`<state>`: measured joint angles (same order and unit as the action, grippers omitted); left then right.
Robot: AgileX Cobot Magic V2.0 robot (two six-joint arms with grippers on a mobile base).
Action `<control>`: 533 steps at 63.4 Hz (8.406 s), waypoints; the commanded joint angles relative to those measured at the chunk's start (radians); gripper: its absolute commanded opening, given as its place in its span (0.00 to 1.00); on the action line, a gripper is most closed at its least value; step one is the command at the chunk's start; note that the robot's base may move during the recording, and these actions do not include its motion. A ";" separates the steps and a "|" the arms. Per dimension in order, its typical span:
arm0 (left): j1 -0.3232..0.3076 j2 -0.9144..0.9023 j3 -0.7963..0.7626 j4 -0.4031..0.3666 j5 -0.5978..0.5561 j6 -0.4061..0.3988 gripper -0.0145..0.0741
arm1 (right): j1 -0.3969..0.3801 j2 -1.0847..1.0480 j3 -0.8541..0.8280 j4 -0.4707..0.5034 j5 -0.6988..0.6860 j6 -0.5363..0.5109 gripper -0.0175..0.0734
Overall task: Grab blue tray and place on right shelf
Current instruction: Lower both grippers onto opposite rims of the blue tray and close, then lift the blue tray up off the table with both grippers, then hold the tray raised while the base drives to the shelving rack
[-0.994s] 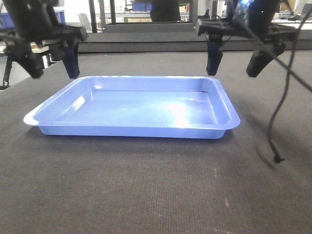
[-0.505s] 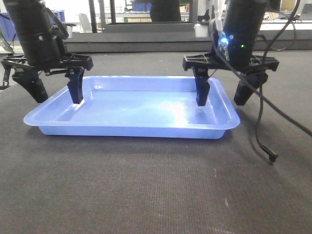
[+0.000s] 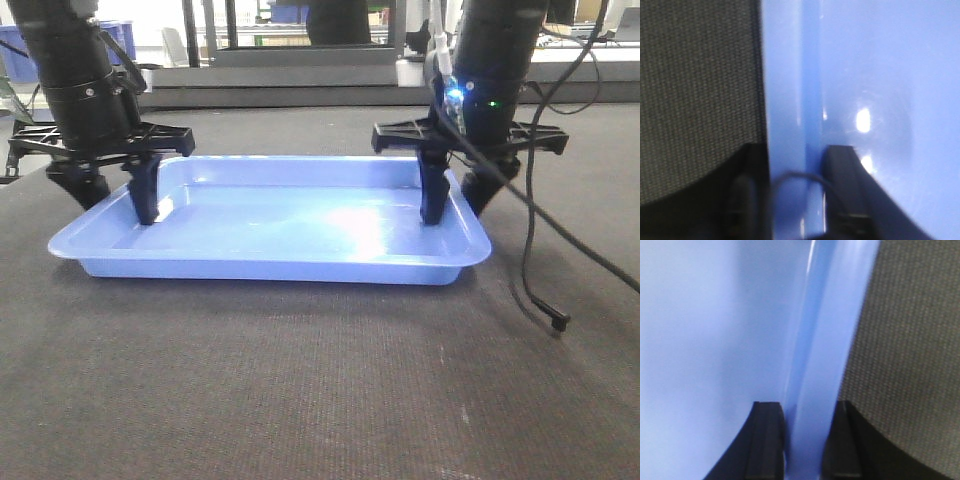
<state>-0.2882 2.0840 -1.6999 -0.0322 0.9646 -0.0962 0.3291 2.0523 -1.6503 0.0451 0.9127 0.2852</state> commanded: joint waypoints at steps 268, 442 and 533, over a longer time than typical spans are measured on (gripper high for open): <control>-0.359 -0.769 0.235 0.177 0.296 -0.296 0.11 | 0.001 -0.935 0.373 -0.096 0.106 -0.006 0.27; -0.359 -0.769 0.235 0.157 0.296 -0.296 0.11 | 0.001 -0.935 0.373 -0.096 0.112 -0.006 0.27; -0.359 -0.769 0.235 0.151 0.296 -0.296 0.11 | 0.001 -0.935 0.373 -0.096 0.112 -0.006 0.27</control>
<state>-0.6404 1.3430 -1.4400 0.0619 1.1985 -0.4233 0.3389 1.1413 -1.2466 0.0114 1.0869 0.2951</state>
